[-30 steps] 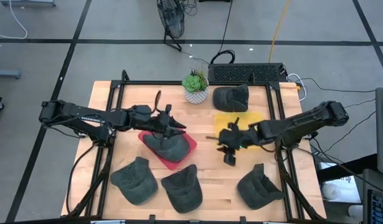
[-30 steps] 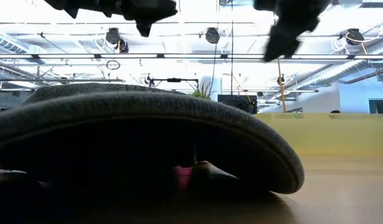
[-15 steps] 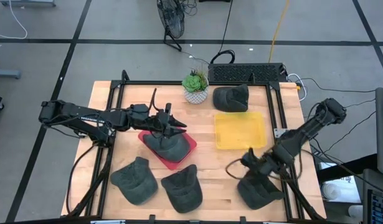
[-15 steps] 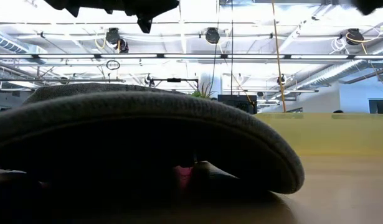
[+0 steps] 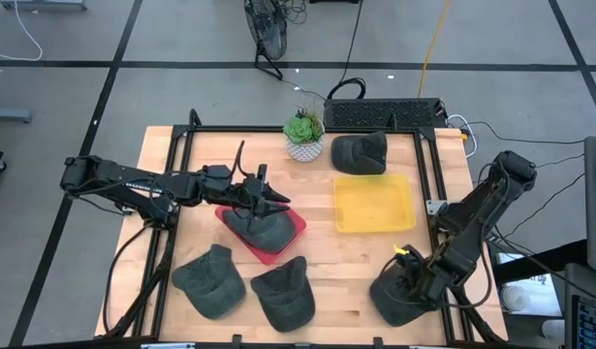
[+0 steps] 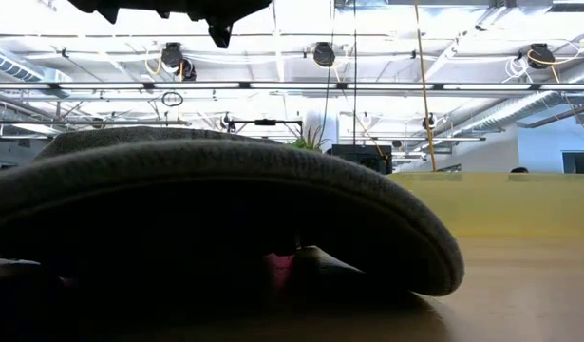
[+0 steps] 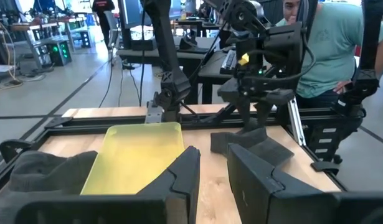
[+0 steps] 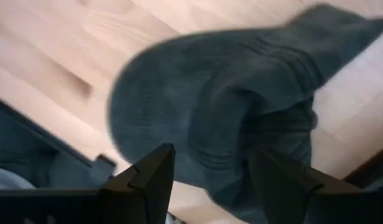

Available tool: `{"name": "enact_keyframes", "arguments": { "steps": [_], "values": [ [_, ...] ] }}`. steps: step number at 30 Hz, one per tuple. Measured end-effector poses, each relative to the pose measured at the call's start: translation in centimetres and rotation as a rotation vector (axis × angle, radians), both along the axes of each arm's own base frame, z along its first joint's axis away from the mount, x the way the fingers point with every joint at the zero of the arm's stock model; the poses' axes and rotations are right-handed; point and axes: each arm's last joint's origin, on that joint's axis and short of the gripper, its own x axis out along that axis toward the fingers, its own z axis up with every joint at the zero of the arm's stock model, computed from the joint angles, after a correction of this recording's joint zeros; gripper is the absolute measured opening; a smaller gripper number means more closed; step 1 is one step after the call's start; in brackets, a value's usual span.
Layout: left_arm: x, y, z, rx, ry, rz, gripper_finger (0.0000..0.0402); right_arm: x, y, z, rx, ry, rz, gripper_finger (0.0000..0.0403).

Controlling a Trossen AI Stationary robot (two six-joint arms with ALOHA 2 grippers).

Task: Pick & Place hat
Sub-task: Put the bottom right black cap into the yellow bin

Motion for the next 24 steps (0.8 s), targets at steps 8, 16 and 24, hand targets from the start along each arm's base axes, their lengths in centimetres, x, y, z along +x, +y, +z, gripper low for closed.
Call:
{"name": "enact_keyframes", "arguments": {
  "steps": [8,16,24],
  "values": [
    [-0.1,0.0,-0.5,-0.003,0.050,0.001,0.0088,0.2,0.5,-2.0,0.109,-0.049,-0.009,0.0191],
    [0.0,0.0,-0.1,0.049,0.003,-0.004,0.0088,-1.1,0.8,-4.0,0.135,-0.038,-0.011,0.0143],
    [0.0,0.0,0.2,0.079,-0.034,-0.005,0.0088,-1.8,0.6,-3.2,0.181,-0.029,-0.002,0.0128]
  ]
}}
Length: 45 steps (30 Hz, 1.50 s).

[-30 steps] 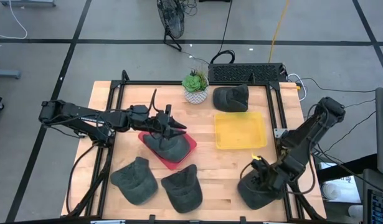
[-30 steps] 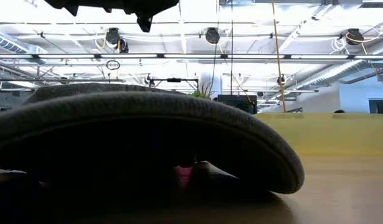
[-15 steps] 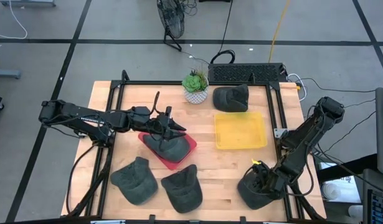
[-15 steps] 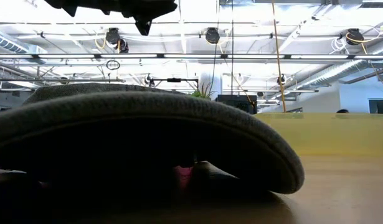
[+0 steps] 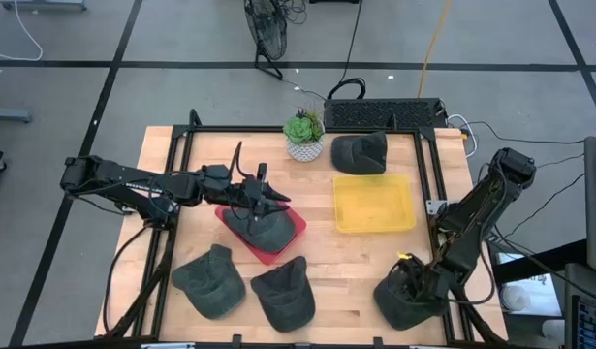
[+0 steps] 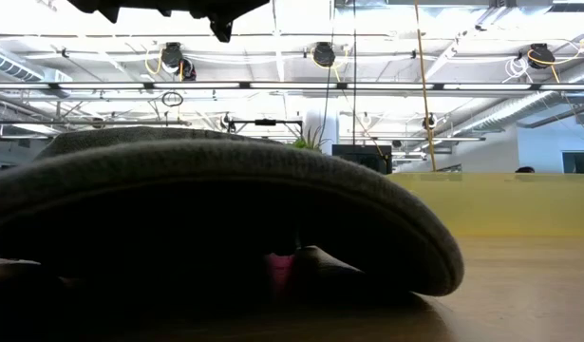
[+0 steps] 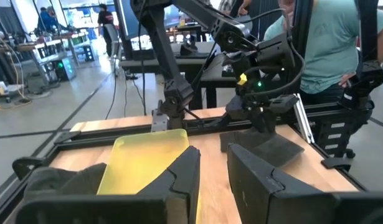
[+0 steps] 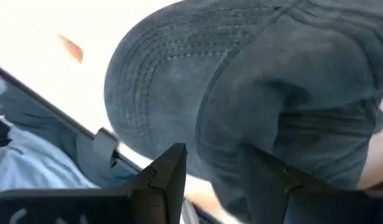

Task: Pick & Place hat
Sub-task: Put the bottom right black cap into the yellow bin

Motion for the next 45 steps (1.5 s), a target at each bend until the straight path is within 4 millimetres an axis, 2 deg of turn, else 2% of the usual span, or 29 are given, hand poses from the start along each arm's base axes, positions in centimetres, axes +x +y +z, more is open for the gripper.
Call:
{"name": "enact_keyframes", "arguments": {
  "steps": [5,17,26,31,35,42,45],
  "values": [
    [0.0,0.0,0.1,0.002,-0.013,0.000,0.0088,-0.5,-0.7,0.7,0.004,0.018,-0.038,0.0133],
    [0.0,0.0,-0.2,-0.013,0.024,0.000,0.0088,-0.7,-0.9,0.3,-0.057,0.020,-0.027,0.0171],
    [0.0,0.0,-0.2,-0.012,0.022,-0.001,0.0088,-1.1,-1.4,-2.3,-0.006,0.019,-0.014,0.0200],
    [0.0,0.0,-0.2,-0.012,0.023,-0.001,0.0088,-0.7,-0.9,-3.0,0.100,-0.099,-0.001,0.0198],
    [0.0,0.0,-0.2,-0.012,0.022,-0.001,0.0088,-0.1,-0.6,-2.8,0.091,-0.267,0.015,0.0197],
    [0.0,0.0,-0.2,-0.008,0.021,-0.001,0.0088,-0.6,-0.9,-3.2,0.112,-0.132,0.038,0.0186],
    [0.0,0.0,-0.2,-0.009,0.021,-0.001,0.0088,-0.7,-0.9,-3.3,0.102,-0.123,0.036,0.0176]
  ]
}}
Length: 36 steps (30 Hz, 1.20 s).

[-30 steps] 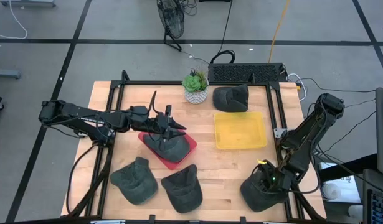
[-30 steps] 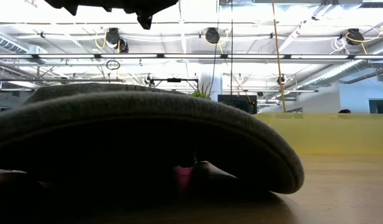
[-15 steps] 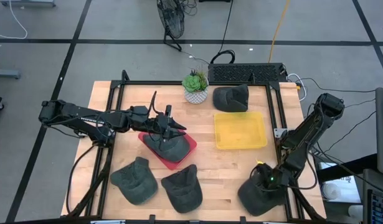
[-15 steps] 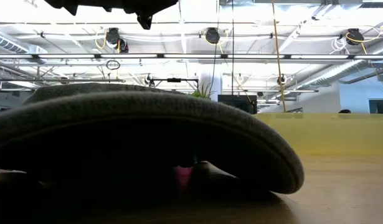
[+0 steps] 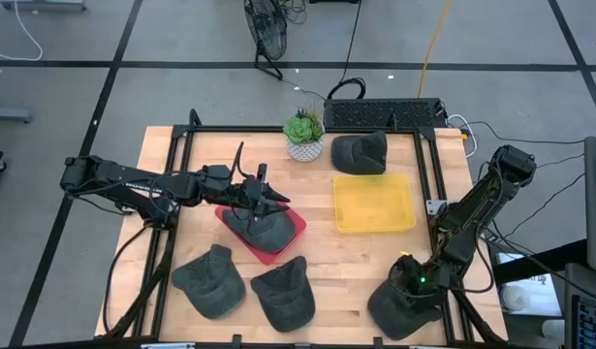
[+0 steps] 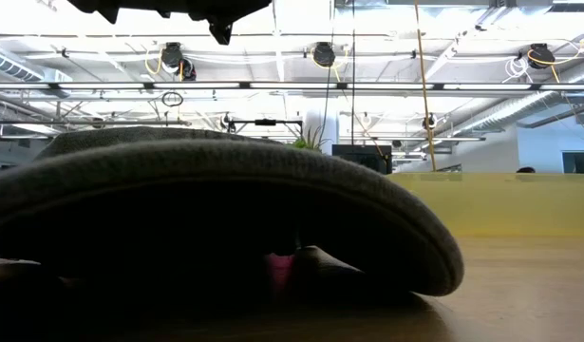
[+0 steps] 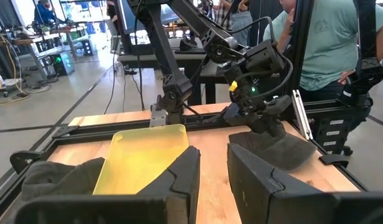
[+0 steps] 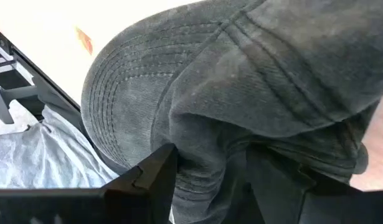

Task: Pick & Place hat
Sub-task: Put the bottom right black cap into the yellow bin

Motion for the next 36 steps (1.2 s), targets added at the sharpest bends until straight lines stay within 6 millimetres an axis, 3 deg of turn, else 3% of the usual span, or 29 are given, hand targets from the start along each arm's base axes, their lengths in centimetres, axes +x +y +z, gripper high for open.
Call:
{"name": "enact_keyframes", "arguments": {
  "steps": [9,16,25,36],
  "values": [
    [0.0,0.0,0.1,0.008,-0.011,-0.001,0.0088,0.2,-0.1,0.0,-0.057,-0.086,0.013,0.0141],
    [0.0,0.0,0.1,0.007,-0.010,-0.001,0.0088,0.1,-0.4,-0.2,-0.064,-0.033,-0.009,0.0115],
    [0.0,0.0,0.1,0.009,-0.011,0.001,0.0088,0.4,-0.3,0.0,-0.053,-0.071,0.014,0.0008],
    [0.0,0.0,0.1,0.008,-0.011,0.002,0.0088,3.6,-0.9,2.5,-0.056,-0.490,-0.005,0.0003]
  ]
}}
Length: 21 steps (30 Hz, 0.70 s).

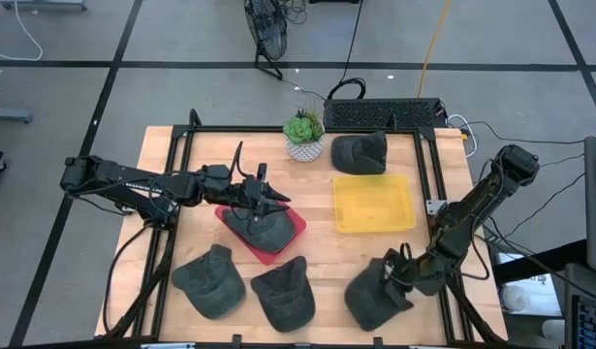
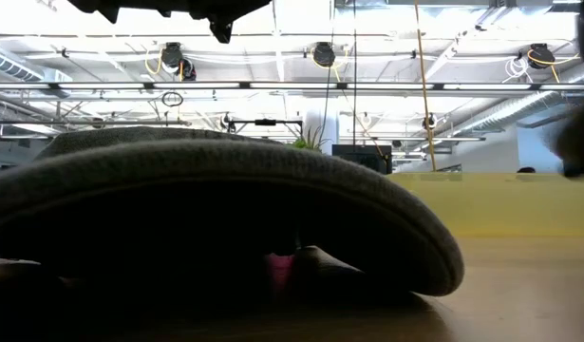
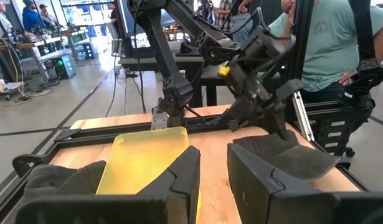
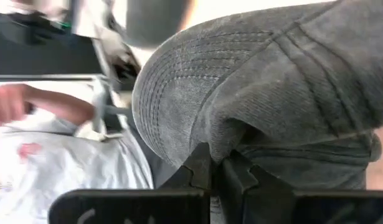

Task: Pick & Place hat
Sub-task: Put the bottom right black cap into the yellow bin

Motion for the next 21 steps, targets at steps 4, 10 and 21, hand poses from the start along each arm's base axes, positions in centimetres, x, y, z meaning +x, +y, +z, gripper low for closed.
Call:
{"name": "enact_keyframes", "arguments": {
  "steps": [4,10,21],
  "values": [
    [0.0,0.0,0.0,0.001,0.000,0.000,0.0088,1.2,-1.5,1.3,-0.046,-0.125,-0.030,0.0002],
    [0.0,0.0,0.0,0.001,0.000,0.000,0.0088,3.1,-6.1,3.6,-0.118,-0.266,-0.184,0.0001],
    [0.0,0.0,0.0,0.024,-0.002,-0.001,0.0088,3.6,-13.9,6.5,-0.355,-0.432,-0.411,0.0001]
  ]
}}
